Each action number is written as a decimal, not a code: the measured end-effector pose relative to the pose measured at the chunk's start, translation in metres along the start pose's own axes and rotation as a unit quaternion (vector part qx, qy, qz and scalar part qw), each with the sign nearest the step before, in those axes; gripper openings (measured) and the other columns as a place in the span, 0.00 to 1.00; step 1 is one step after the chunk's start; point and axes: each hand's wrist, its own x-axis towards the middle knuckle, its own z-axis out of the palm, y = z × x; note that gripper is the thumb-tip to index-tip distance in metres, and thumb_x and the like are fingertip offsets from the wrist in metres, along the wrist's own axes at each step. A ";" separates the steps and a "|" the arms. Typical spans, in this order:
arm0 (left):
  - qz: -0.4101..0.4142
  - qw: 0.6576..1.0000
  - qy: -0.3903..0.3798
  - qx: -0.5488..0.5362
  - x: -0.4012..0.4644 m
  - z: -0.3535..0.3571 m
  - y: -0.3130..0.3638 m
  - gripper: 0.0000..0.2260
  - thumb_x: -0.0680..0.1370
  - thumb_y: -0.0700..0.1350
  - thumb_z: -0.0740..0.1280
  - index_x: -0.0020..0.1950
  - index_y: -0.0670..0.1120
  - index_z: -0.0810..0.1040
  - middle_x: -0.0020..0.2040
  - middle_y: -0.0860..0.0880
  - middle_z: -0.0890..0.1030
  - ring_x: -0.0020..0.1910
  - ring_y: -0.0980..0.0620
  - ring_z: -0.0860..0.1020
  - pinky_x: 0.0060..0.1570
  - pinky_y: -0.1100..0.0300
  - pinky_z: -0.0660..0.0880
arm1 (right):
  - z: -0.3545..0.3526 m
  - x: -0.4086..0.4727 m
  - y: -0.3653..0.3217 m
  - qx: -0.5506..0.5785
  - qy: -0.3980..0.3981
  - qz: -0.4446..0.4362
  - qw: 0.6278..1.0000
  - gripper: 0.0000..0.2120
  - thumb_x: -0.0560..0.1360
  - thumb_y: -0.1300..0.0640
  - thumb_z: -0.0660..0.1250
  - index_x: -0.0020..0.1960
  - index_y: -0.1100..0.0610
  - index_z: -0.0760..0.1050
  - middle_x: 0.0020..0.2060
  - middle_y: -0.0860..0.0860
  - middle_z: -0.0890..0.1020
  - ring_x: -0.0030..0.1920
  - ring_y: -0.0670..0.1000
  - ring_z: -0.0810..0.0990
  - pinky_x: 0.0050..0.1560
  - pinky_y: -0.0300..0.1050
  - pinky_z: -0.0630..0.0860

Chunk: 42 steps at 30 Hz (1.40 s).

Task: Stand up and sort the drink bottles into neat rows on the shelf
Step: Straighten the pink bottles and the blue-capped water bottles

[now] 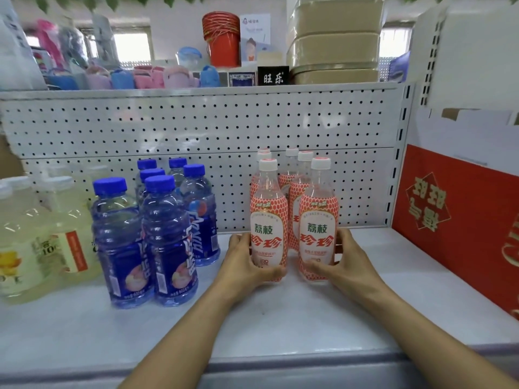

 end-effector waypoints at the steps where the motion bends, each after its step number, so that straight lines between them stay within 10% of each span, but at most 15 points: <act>1: -0.003 1.000 0.000 -0.006 0.000 0.001 -0.002 0.34 0.62 0.53 0.82 0.63 0.58 0.68 0.61 0.56 0.73 0.60 0.53 0.77 0.61 0.52 0.77 | 0.000 0.000 0.001 -0.004 -0.003 0.002 1.000 0.31 0.65 0.52 0.80 0.61 0.49 0.67 0.51 0.39 0.77 0.49 0.38 0.78 0.39 0.30 0.76; 23: -0.024 0.999 -0.023 0.030 -0.037 -0.010 0.035 0.34 0.71 0.52 0.77 0.72 0.52 0.65 0.67 0.54 0.74 0.62 0.54 0.75 0.64 0.52 0.74 | -0.007 -0.017 -0.025 0.071 -0.067 0.044 0.994 0.32 0.73 0.57 0.74 0.71 0.51 0.60 0.51 0.39 0.74 0.49 0.39 0.75 0.46 0.33 0.71; 33: 0.062 0.986 0.147 0.057 -0.123 -0.056 0.011 0.21 0.74 0.50 0.74 0.65 0.54 0.73 0.60 0.59 0.77 0.60 0.64 0.74 0.62 0.66 0.71 | 0.022 -0.065 -0.034 0.028 0.065 -0.141 0.987 0.26 0.75 0.59 0.71 0.67 0.46 0.63 0.63 0.46 0.69 0.62 0.44 0.72 0.52 0.26 0.71; 42: 0.027 0.949 0.312 0.038 -0.109 -0.131 -0.052 0.35 0.72 0.47 0.77 0.72 0.52 0.61 0.67 0.54 0.66 0.67 0.53 0.69 0.68 0.54 0.70 | 0.102 -0.055 -0.091 -0.025 -0.141 -0.121 0.982 0.32 0.74 0.52 0.72 0.72 0.45 0.60 0.62 0.41 0.69 0.57 0.40 0.74 0.55 0.37 0.75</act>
